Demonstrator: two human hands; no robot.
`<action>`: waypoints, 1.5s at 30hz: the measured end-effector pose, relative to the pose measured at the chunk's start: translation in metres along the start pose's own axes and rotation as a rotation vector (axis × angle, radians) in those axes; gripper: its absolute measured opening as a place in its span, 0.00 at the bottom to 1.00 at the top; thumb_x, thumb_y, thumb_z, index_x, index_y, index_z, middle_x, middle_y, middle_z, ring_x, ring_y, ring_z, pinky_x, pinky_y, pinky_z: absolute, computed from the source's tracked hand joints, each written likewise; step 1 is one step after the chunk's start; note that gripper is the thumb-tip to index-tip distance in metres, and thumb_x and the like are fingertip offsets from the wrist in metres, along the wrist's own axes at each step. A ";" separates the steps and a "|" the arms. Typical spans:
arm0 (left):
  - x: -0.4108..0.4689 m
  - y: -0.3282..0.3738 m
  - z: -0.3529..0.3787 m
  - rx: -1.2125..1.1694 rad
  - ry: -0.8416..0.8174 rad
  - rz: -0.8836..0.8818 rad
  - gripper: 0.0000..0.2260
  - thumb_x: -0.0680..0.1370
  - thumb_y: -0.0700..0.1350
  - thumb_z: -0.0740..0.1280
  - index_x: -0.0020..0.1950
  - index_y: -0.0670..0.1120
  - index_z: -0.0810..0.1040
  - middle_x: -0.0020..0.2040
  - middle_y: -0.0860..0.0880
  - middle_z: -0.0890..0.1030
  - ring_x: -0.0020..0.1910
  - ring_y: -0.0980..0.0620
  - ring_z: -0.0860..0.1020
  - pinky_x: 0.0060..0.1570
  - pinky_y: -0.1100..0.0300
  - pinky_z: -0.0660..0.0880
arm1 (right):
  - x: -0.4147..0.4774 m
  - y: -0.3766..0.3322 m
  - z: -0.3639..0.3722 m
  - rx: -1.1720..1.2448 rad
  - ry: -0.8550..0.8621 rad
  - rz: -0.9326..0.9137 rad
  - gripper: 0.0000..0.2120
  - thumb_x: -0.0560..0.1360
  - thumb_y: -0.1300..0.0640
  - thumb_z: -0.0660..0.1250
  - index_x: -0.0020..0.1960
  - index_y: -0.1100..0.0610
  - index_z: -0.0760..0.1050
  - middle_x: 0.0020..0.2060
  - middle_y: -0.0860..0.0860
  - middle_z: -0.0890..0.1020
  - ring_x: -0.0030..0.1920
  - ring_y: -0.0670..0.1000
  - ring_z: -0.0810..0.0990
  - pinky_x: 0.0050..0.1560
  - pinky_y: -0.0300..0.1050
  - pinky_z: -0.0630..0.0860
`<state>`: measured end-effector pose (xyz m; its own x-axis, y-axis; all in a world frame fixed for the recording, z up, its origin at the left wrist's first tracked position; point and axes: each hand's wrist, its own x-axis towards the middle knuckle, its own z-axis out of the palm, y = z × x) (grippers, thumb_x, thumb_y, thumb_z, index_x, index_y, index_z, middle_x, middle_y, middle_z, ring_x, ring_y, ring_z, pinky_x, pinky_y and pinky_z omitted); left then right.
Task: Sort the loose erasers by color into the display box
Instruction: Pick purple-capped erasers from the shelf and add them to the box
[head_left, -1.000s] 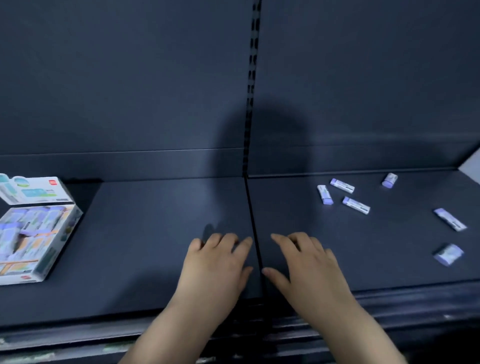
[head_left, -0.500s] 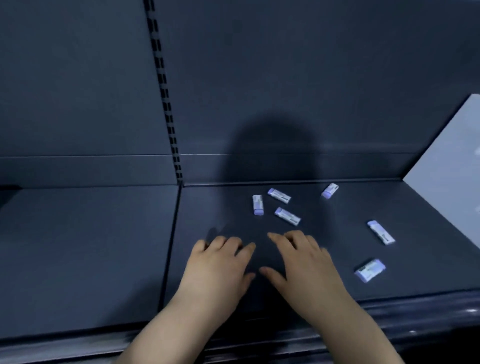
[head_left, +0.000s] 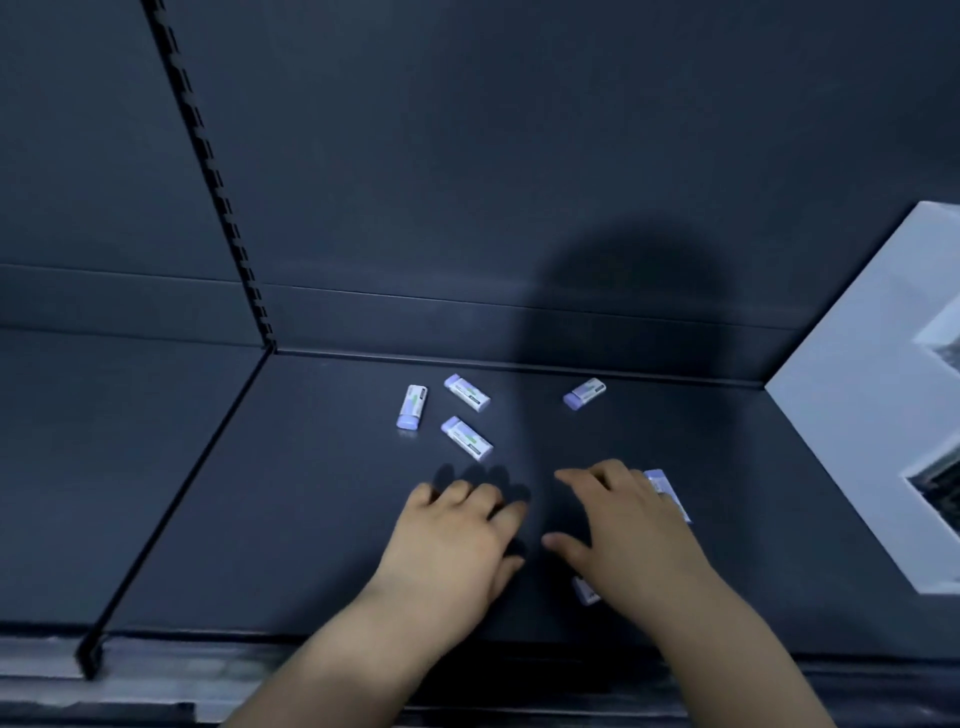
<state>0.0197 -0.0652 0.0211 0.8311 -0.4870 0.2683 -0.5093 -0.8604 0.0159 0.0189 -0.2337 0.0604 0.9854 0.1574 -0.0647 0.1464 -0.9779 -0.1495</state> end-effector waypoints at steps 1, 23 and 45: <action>0.003 0.004 0.002 -0.008 0.004 0.013 0.24 0.56 0.60 0.78 0.49 0.52 0.83 0.39 0.53 0.81 0.37 0.51 0.80 0.34 0.55 0.75 | 0.000 0.005 0.001 0.008 0.001 0.001 0.29 0.75 0.39 0.61 0.72 0.44 0.57 0.65 0.46 0.65 0.67 0.49 0.64 0.66 0.46 0.63; 0.032 0.058 0.006 -0.227 -0.144 -0.225 0.16 0.81 0.55 0.53 0.68 0.54 0.65 0.60 0.50 0.73 0.56 0.48 0.74 0.53 0.59 0.69 | -0.003 0.074 0.019 -0.005 0.136 0.216 0.16 0.78 0.47 0.57 0.63 0.50 0.70 0.56 0.49 0.73 0.57 0.51 0.71 0.51 0.44 0.68; 0.042 0.028 -0.002 -0.360 -0.426 -0.244 0.37 0.70 0.59 0.69 0.74 0.58 0.55 0.68 0.56 0.67 0.66 0.53 0.68 0.62 0.61 0.66 | 0.016 0.061 0.009 0.195 -0.168 -0.055 0.41 0.64 0.35 0.70 0.71 0.46 0.61 0.63 0.45 0.67 0.65 0.48 0.64 0.65 0.44 0.62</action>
<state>0.0404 -0.1094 0.0344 0.9117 -0.3631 -0.1921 -0.2742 -0.8862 0.3735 0.0424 -0.2895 0.0416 0.9458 0.2465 -0.2116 0.1640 -0.9245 -0.3440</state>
